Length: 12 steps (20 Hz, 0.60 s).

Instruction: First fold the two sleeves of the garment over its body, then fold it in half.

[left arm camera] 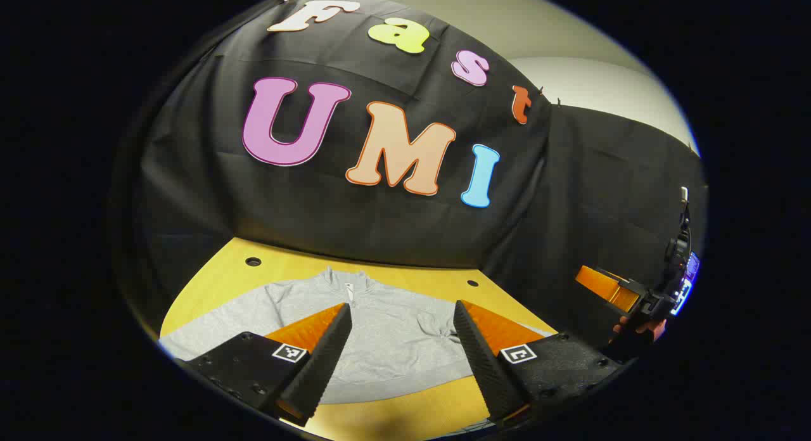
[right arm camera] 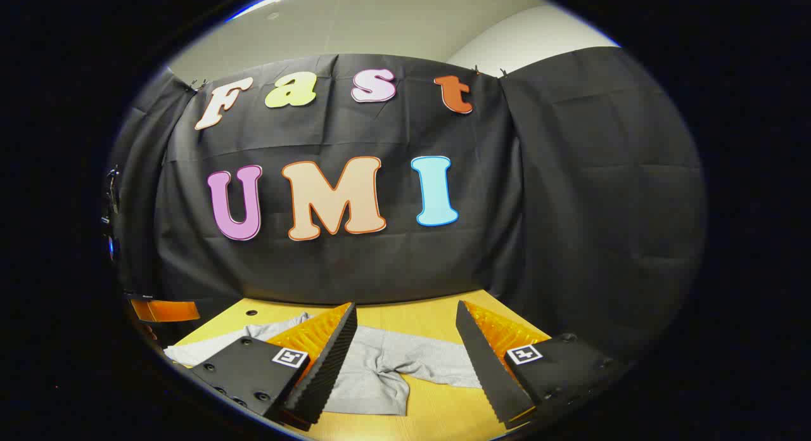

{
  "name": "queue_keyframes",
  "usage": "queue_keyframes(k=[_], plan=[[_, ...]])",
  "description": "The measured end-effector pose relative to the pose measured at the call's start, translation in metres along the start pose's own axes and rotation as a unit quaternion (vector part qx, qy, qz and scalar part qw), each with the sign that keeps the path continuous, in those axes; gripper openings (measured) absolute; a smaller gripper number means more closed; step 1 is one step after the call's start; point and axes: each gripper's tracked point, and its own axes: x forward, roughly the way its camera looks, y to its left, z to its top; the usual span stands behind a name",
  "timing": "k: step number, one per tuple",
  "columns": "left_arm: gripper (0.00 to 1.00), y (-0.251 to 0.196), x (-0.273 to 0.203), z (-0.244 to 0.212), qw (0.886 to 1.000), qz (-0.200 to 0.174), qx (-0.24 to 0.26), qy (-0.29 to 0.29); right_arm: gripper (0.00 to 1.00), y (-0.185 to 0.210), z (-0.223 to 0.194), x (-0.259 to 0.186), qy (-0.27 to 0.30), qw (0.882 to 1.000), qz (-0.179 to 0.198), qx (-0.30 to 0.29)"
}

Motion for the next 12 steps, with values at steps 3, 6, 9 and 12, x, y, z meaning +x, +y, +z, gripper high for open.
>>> queue_keyframes(k=[3, 6, 9, 12], plan=[[0.94, 0.004, -0.005, -0.003, 1.0, 0.009, 0.002, 0.003, 0.98, -0.004, -0.009, -0.002, 0.015, 1.0, -0.002, 0.003], [0.95, 0.005, -0.011, 0.0, 1.0, 0.015, 0.007, -0.003, 0.96, -0.011, -0.012, -0.006, 0.018, 1.0, -0.004, 0.007], [0.95, 0.007, -0.019, 0.003, 0.999, 0.025, 0.018, -0.008, 0.96, -0.026, -0.02, -0.009, 0.026, 1.0, -0.016, 0.005], [0.95, 0.008, -0.025, 0.0, 0.999, 0.034, 0.011, -0.011, 0.98, -0.046, -0.024, -0.01, 0.035, 0.999, -0.035, -0.001]])
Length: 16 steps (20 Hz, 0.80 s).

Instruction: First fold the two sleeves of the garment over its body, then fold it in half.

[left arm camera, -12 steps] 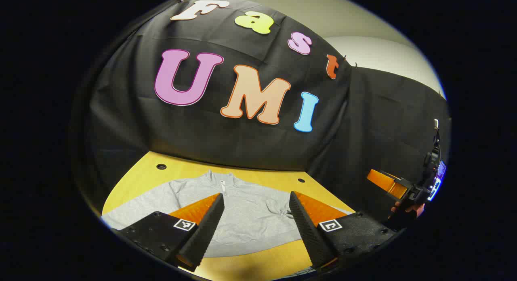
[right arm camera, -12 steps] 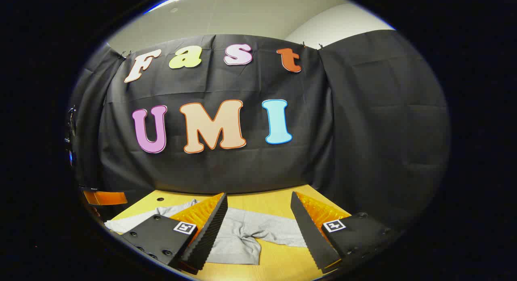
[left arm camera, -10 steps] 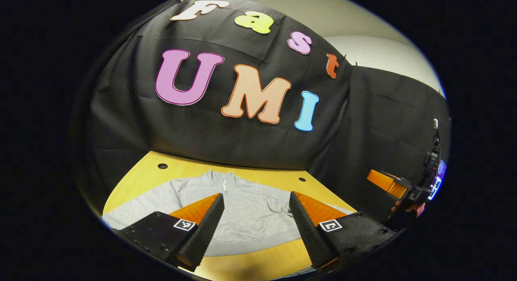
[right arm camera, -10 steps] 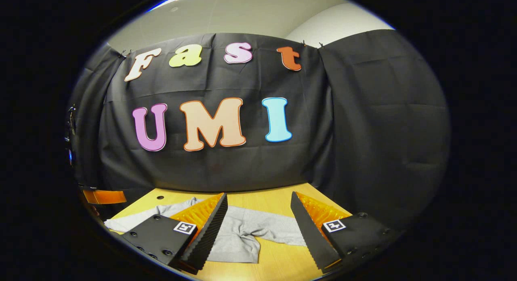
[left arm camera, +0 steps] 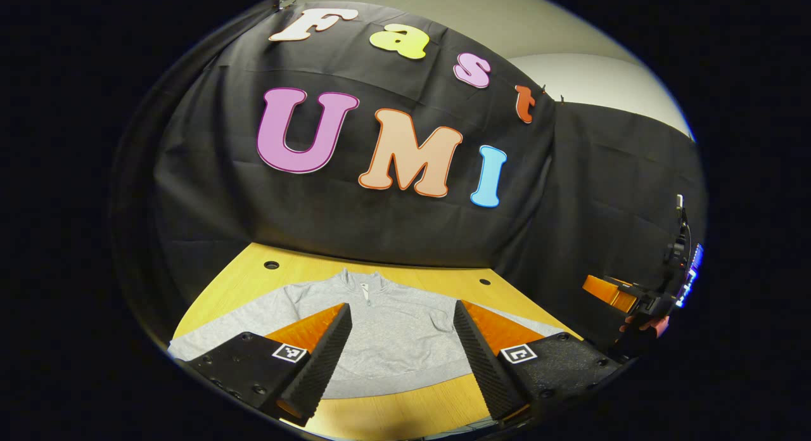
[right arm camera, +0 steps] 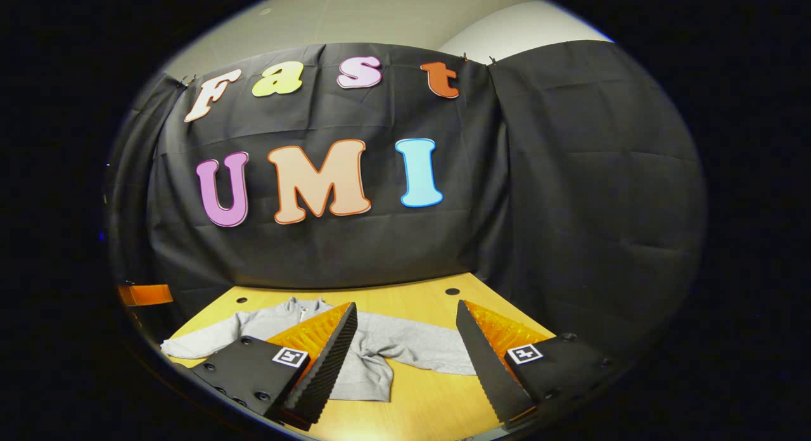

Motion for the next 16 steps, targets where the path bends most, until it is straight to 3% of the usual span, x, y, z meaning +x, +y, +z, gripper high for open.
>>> queue_keyframes(k=[9, 16], plan=[[0.95, 0.001, -0.007, -0.004, 1.0, 0.03, 0.001, -0.003, 0.98, -0.097, -0.024, 0.016, 0.023, 0.998, -0.055, -0.016], [0.95, -0.006, -0.002, -0.015, 0.999, 0.052, 0.0, 0.004, 0.95, -0.182, -0.067, 0.042, 0.073, 0.993, -0.086, -0.026]])
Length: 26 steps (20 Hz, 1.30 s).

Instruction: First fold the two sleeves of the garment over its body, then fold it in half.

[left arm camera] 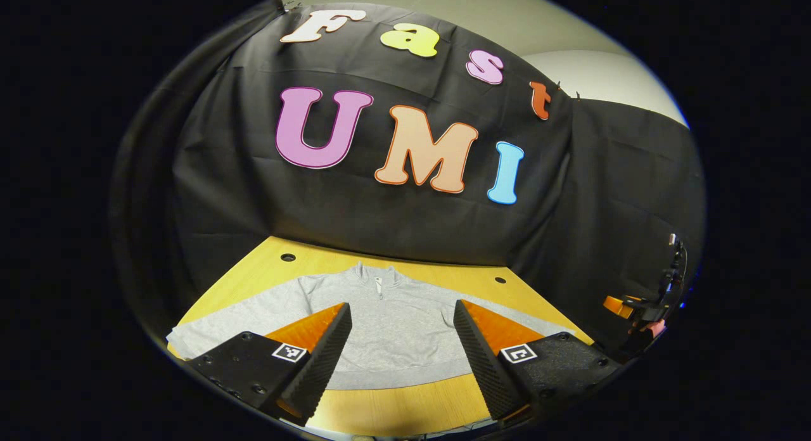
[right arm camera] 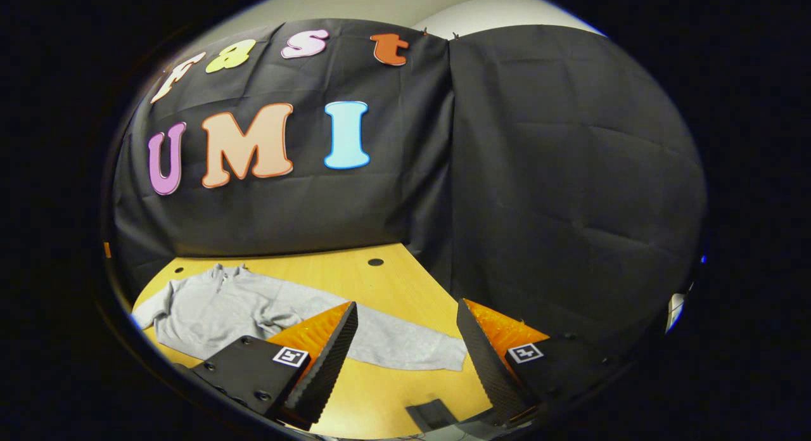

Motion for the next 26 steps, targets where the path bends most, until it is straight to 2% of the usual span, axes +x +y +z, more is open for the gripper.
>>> queue_keyframes(k=[3, 6, 7, 12, 18, 26], plan=[[0.95, -0.006, 0.003, -0.003, 1.0, 0.009, 0.003, 0.002, 0.98, -0.016, -0.02, 0.025, 0.026, 0.999, 0.018, -0.003], [0.95, -0.013, 0.004, -0.006, 1.0, 0.012, 0.002, 0.004, 0.96, -0.025, -0.044, 0.052, 0.064, 0.997, 0.044, 0.004], [0.95, -0.015, 0.004, -0.006, 1.0, 0.015, 0.003, 0.004, 0.98, -0.027, -0.054, 0.06, 0.076, 0.996, 0.05, 0.003], [0.95, -0.03, 0.006, -0.012, 1.0, 0.023, 0.011, 0.01, 0.96, -0.037, -0.101, 0.1, 0.138, 0.988, 0.073, -0.01], [0.95, -0.05, 0.008, -0.018, 0.999, 0.024, 0.022, 0.02, 0.98, -0.051, -0.151, 0.125, 0.198, 0.975, 0.085, -0.046], [0.95, -0.073, 0.016, -0.028, 0.998, 0.019, 0.04, 0.041, 0.96, -0.057, -0.186, 0.139, 0.252, 0.962, 0.1, -0.042]])
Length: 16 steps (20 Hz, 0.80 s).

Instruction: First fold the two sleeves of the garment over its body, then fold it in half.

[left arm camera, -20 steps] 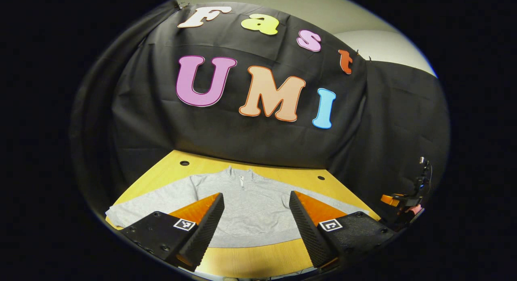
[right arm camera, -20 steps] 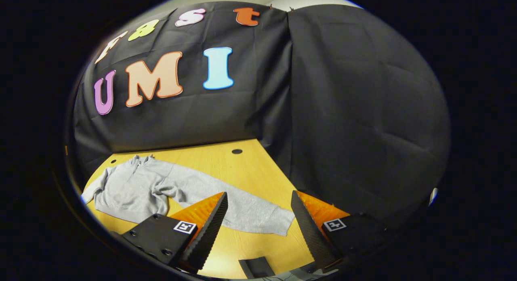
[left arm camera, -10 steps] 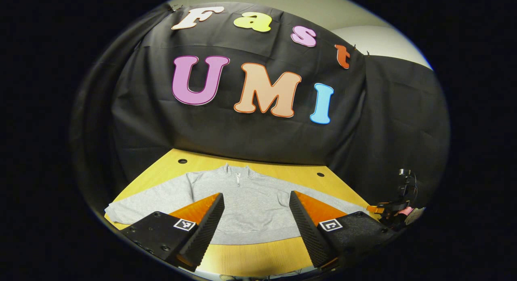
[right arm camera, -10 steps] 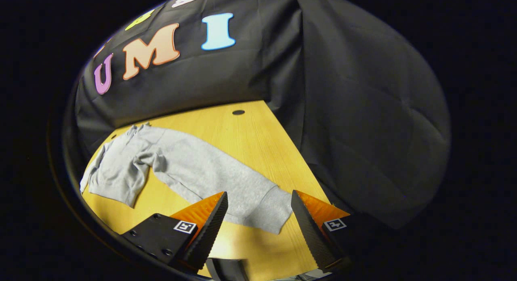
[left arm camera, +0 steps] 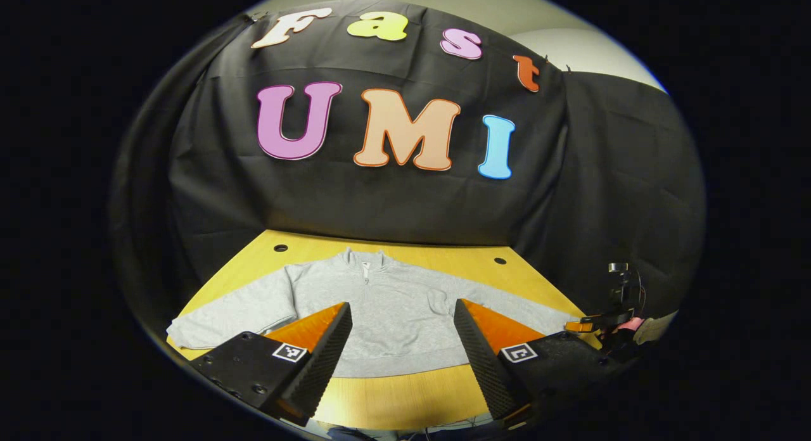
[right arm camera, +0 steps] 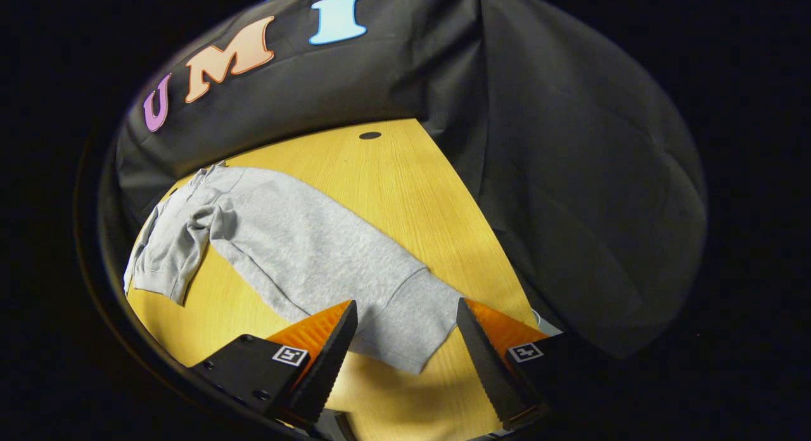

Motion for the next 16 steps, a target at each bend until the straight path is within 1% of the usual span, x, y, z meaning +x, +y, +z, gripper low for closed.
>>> queue_keyframes(k=[1, 2, 3, 4, 6, 7, 8, 9, 10, 11, 12, 13, 16], plan=[[0.94, -0.003, 0.002, 0.0, 1.0, -0.002, 0.001, 0.0, 0.99, 0.0, -0.004, 0.002, 0.004, 1.0, -0.001, -0.003], [0.95, -0.004, 0.005, 0.001, 1.0, -0.004, 0.002, 0.001, 0.96, 0.0, -0.005, 0.002, 0.005, 1.0, -0.001, -0.008], [0.94, -0.005, 0.006, 0.001, 1.0, -0.006, 0.003, 0.001, 0.99, 0.0, -0.005, 0.002, 0.004, 1.0, -0.002, -0.012], [0.94, -0.006, 0.008, 0.001, 1.0, -0.009, 0.002, 0.0, 0.96, 0.0, -0.006, 0.001, 0.006, 1.0, -0.003, -0.014], [0.94, -0.009, 0.011, 0.0, 1.0, -0.014, -0.004, 0.001, 0.96, 0.002, -0.005, 0.001, 0.011, 1.0, -0.002, -0.015], [0.95, -0.009, 0.012, -0.003, 1.0, -0.016, -0.008, 0.002, 0.95, 0.003, -0.005, 0.001, 0.016, 1.0, -0.002, -0.013], [0.95, -0.009, 0.012, -0.003, 1.0, -0.016, -0.012, 0.002, 0.92, 0.006, -0.006, 0.001, 0.019, 1.0, -0.005, -0.012], [0.94, -0.007, 0.012, -0.004, 1.0, -0.016, -0.016, 0.003, 0.83, 0.009, -0.007, 0.002, 0.022, 1.0, 0.001, -0.013], [0.95, -0.005, 0.013, -0.004, 1.0, -0.016, -0.02, 0.003, 0.81, 0.012, -0.007, 0.001, 0.026, 1.0, 0.005, -0.015], [0.95, -0.003, 0.012, -0.005, 1.0, -0.015, -0.025, 0.004, 0.65, 0.015, -0.005, 0.004, 0.027, 0.999, 0.009, -0.016], [0.95, -0.001, 0.012, -0.005, 0.999, -0.016, -0.03, 0.005, 0.59, 0.017, -0.004, 0.005, 0.028, 0.999, 0.01, -0.015], [0.95, 0.002, 0.012, -0.006, 0.999, -0.015, -0.036, 0.006, 0.36, 0.019, -0.003, 0.006, 0.032, 0.999, 0.007, -0.01], [0.95, 0.011, 0.012, -0.008, 0.999, -0.01, -0.051, 0.006, 0.14, 0.017, -0.002, 0.003, 0.038, 0.999, -0.008, -0.015]])
